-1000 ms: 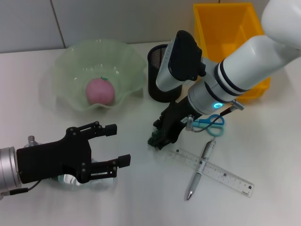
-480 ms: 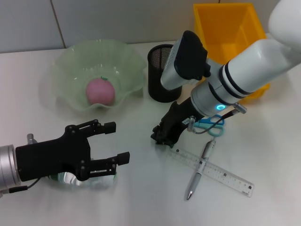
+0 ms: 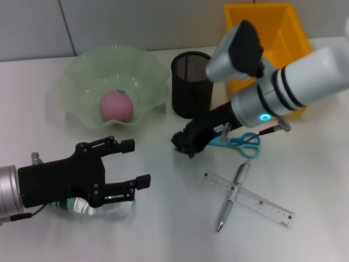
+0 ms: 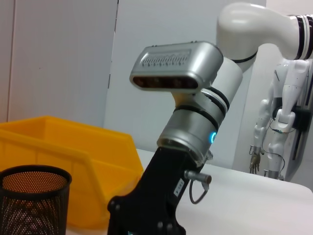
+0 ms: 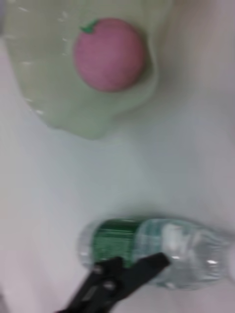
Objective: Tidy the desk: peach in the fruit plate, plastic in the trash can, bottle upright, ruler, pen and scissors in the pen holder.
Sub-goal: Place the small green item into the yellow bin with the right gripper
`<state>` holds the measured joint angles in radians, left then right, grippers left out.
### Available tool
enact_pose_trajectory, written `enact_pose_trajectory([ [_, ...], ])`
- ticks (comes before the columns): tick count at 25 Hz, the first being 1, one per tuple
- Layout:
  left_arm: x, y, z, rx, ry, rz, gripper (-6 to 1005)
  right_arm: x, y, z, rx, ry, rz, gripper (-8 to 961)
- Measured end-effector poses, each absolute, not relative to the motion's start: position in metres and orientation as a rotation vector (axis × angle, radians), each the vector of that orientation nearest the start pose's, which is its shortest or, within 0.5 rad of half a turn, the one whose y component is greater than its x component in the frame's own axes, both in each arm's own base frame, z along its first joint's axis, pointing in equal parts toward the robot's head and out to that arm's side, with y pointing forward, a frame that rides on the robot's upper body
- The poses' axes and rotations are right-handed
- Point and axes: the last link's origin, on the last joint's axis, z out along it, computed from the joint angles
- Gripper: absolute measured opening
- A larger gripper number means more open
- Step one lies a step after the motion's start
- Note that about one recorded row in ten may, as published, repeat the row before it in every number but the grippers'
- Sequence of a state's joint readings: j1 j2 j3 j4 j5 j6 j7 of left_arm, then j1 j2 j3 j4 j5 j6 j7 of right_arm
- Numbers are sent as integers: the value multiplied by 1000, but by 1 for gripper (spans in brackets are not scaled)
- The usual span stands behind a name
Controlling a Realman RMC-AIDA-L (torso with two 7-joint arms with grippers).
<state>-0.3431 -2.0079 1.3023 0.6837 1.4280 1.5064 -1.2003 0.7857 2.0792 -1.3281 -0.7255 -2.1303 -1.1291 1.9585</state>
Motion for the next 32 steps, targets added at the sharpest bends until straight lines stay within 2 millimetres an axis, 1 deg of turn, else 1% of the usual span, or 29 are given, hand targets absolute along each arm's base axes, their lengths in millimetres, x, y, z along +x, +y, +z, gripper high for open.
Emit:
enact_pose_trajectory([
  [4,-251,288,-21,-2806,-367,-879,800,183,393,-64,-2822,677,157,41],
  [8,-249,290,-21,-2808,-357,-879,799,188,388,-54,-2790,688,368,32],
  [11,-248,290,-22,-2809,-349,-882,798,193,383,-43,-2746,683,545,33],
  [14,-247,290,-23,-2809,-339,-884,797,200,375,-30,-2670,655,752,33],
  [17,-247,289,-25,-2813,-338,-886,796,212,368,-17,-2556,630,926,33],
  [20,-246,289,-26,-2815,-337,-888,796,224,362,-5,-2437,621,1059,33],
  [22,-246,289,-26,-2815,-337,-889,795,234,358,3,-2346,608,1123,34],
  [25,-245,289,-26,-2815,-337,-890,795,247,355,13,-2219,587,1171,34],
  [28,-245,289,-27,-2815,-335,-892,794,259,354,20,-2107,576,1181,34],
  [32,-244,289,-27,-2813,-331,-897,793,276,352,27,-1980,554,1149,34],
])
